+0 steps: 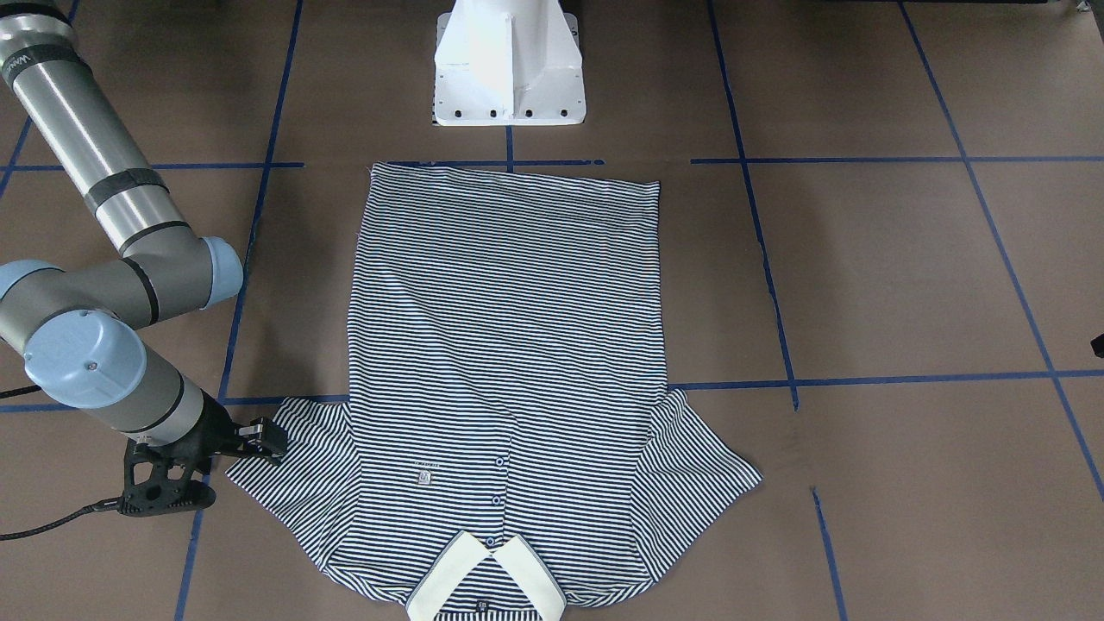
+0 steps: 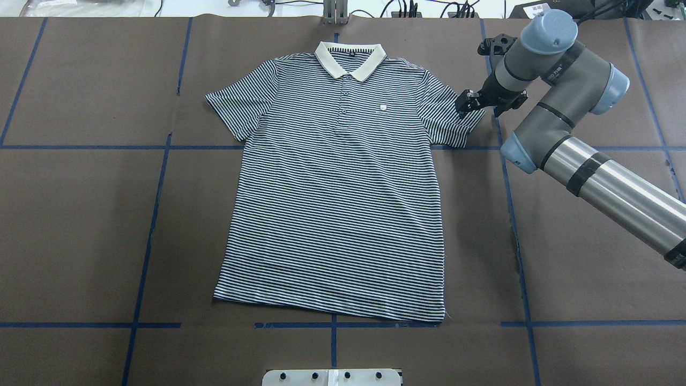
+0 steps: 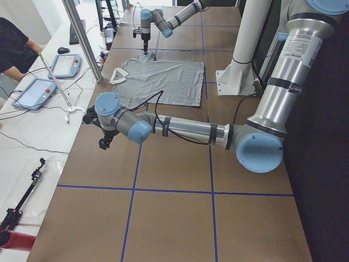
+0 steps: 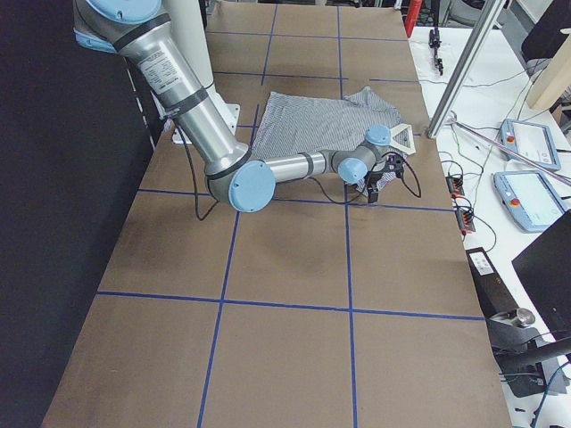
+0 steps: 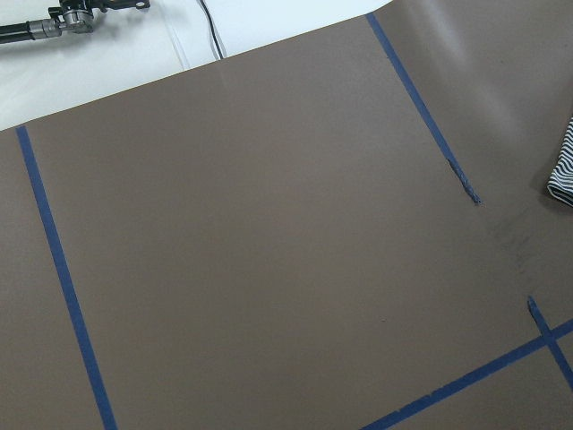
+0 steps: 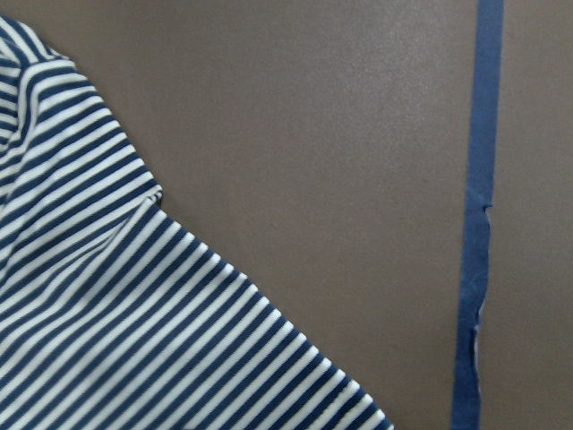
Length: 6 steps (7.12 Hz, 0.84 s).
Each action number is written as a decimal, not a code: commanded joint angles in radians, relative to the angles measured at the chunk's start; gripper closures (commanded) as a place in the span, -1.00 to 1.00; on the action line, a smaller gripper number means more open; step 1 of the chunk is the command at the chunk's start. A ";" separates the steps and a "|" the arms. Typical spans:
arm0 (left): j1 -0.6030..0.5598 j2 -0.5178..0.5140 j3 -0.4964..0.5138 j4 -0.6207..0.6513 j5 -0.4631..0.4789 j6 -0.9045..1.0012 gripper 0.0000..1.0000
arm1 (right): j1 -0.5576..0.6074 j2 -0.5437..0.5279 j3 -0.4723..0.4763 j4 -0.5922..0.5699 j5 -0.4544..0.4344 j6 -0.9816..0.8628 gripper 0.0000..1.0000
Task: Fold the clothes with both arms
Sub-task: 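Move the right gripper over the sleeve nearest it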
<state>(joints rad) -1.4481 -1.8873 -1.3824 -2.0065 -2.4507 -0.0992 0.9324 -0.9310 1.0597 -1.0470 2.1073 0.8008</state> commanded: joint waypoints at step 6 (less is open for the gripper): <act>0.000 0.000 0.000 0.000 -0.001 -0.001 -1.00 | 0.006 0.014 0.000 -0.031 -0.020 -0.009 0.19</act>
<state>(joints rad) -1.4481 -1.8868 -1.3821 -2.0064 -2.4513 -0.0997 0.9373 -0.9206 1.0600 -1.0688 2.0880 0.7980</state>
